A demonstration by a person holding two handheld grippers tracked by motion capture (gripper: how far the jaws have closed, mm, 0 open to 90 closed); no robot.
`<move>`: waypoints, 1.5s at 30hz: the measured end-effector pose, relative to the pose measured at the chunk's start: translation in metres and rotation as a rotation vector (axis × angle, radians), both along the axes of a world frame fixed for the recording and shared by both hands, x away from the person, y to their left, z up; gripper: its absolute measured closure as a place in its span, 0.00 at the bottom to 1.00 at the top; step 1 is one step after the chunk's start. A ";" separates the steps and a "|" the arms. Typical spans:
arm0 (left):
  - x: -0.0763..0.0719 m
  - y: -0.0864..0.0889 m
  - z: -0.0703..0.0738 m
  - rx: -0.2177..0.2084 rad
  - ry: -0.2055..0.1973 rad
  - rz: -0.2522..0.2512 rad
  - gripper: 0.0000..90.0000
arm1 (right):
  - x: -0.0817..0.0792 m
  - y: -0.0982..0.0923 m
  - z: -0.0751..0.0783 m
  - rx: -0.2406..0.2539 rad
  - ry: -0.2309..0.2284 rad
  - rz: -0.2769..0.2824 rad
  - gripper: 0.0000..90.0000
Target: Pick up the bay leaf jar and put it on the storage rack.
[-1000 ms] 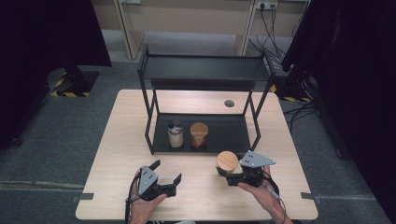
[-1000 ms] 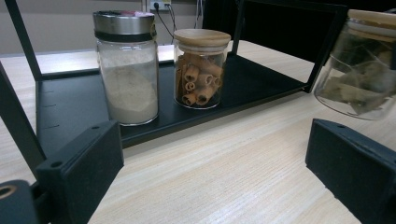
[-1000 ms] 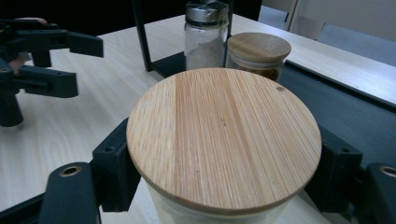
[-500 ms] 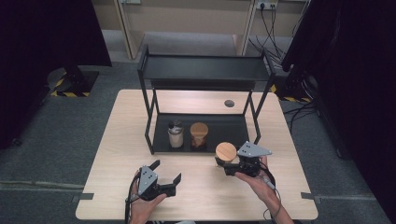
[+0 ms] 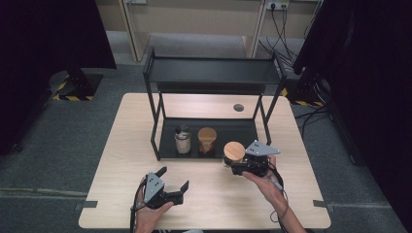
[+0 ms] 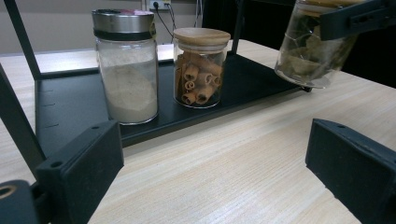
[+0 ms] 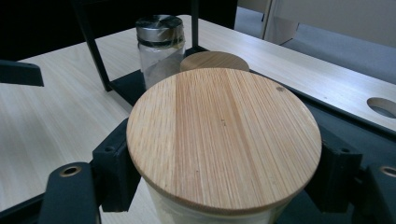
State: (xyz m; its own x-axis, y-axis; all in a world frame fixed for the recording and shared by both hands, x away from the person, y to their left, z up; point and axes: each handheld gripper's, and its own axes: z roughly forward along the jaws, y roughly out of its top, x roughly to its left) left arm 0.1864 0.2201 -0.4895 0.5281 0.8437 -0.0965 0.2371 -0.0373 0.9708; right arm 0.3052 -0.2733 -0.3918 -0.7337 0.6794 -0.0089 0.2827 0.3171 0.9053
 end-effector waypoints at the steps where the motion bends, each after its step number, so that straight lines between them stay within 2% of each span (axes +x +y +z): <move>1: 0.000 0.000 0.000 -0.001 0.000 0.000 0.04 | 0.001 0.001 0.000 0.001 -0.001 -0.004 0.28; 17: 0.000 0.000 0.000 -0.001 0.000 0.001 0.04 | 0.023 0.013 -0.004 0.000 0.020 -0.089 0.28; 26: 0.000 0.000 0.000 -0.002 0.000 0.000 0.04 | 0.033 0.018 -0.009 -0.008 0.013 -0.147 0.28; 45: 0.000 0.001 0.000 -0.003 0.003 -0.001 0.04 | 0.054 0.031 -0.015 -0.023 0.033 -0.206 0.28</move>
State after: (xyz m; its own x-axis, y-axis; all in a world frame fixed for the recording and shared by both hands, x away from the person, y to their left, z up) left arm 0.1869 0.2207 -0.4896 0.5284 0.8430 -0.1003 0.2396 -0.0347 0.9703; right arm 0.3590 -0.2427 -0.4069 -0.5794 0.8150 -0.0040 0.3731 0.2696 0.8878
